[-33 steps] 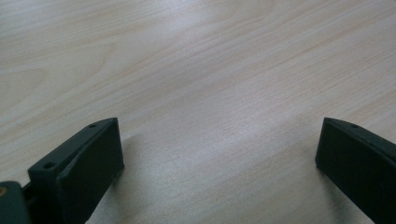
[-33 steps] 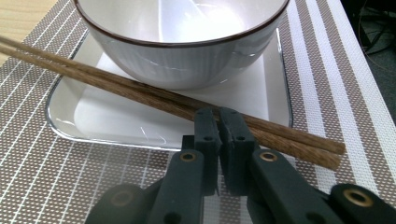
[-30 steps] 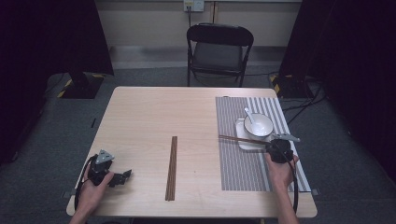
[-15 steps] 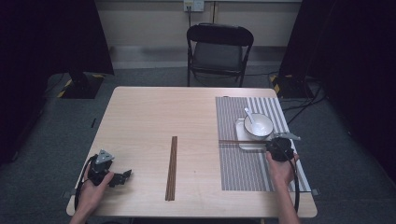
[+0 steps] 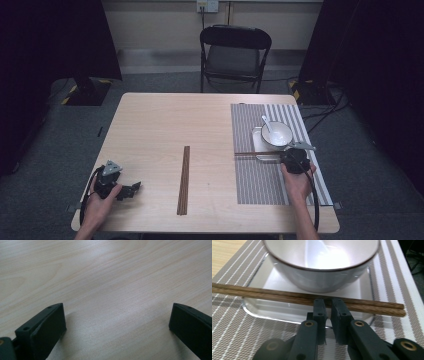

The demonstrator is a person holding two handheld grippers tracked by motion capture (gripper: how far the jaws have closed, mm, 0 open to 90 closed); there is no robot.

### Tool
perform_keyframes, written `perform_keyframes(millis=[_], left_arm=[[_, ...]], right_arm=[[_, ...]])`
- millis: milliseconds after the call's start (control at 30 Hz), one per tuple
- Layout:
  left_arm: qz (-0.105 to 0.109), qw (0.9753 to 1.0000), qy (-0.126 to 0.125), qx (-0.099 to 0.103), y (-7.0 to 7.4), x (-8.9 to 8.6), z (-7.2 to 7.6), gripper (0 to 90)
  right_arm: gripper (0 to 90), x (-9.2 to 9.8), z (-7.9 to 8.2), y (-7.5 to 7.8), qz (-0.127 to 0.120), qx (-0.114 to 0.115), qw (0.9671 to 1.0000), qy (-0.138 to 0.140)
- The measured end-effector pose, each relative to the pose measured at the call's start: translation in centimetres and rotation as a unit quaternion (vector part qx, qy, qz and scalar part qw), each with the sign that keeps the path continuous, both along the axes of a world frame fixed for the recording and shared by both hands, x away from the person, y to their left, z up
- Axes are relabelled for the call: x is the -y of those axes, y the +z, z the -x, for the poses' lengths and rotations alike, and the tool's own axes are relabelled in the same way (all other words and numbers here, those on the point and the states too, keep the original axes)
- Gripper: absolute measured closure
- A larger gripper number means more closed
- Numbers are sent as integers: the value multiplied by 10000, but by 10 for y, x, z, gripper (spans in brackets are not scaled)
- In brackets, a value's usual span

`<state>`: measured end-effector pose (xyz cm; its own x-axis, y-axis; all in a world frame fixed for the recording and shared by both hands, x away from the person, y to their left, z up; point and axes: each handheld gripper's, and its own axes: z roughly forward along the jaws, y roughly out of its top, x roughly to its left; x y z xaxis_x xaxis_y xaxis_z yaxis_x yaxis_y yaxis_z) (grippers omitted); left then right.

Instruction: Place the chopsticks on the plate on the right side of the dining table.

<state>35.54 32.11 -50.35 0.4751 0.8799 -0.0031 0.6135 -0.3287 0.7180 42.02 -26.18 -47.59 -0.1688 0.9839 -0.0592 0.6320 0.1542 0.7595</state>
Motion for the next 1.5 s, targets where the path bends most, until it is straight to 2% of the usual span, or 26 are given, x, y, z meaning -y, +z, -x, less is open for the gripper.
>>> perform_keyframes(millis=[67, 167, 267, 400, 467, 667, 700, 900, 1000, 1067, 1200, 1300, 1500], left_arm=[[-5, 10000, 0, -4, 0, 0, 0, 2], [-1, 10000, -1, -1, 0, 0, 0, 2], [-6, 10000, 2, 1, 0, 0, 0, 2], [-6, 10000, 1, -2, 0, 0, 0, 2], [-3, 10000, -1, -4, 0, 0, 0, 2], [-6, 10000, 0, -2, 0, 0, 0, 2], [-3, 10000, -1, -4, 0, 0, 0, 2], [-3, 10000, -2, -2, 0, 0, 0, 2], [-3, 10000, -1, -4, 0, 0, 0, 2], [-3, 10000, -2, -4, 0, 0, 0, 2], [-2, 10000, 0, -3, 0, 0, 0, 2], [-4, 10000, 1, -3, 0, 0, 0, 2], [-3, 10000, -1, -4, 0, 0, 0, 2]], right_arm=[[822, -2, 0, -2, 15, -37, 10000, 1], [790, -2, -1, -3, -123, -29, 9999, 4], [771, -2, -2, -3, -92, -30, 10000, -2], [741, 5, -3, -4, -79, -55, 9998, -187], [693, 8, -4, -4, -72, -75, 9996, -249], [624, 11, -5, -4, -92, -80, 9994, -318], [613, 11, -5, -4, -37, -84, 9994, -337], [613, 13, -5, -4, -125, -93, 9992, -361], [605, 11, -3, -2, -175, -47, 9994, -287], [618, 6, 0, -2, -193, -47, 9996, -222], [723, -5, 4, 0, -309, 45, 9995, -35], [766, -14, 6, 0, -324, 64, 9994, 102], [797, -25, 5, -2, -358, 27, 9991, 242]])
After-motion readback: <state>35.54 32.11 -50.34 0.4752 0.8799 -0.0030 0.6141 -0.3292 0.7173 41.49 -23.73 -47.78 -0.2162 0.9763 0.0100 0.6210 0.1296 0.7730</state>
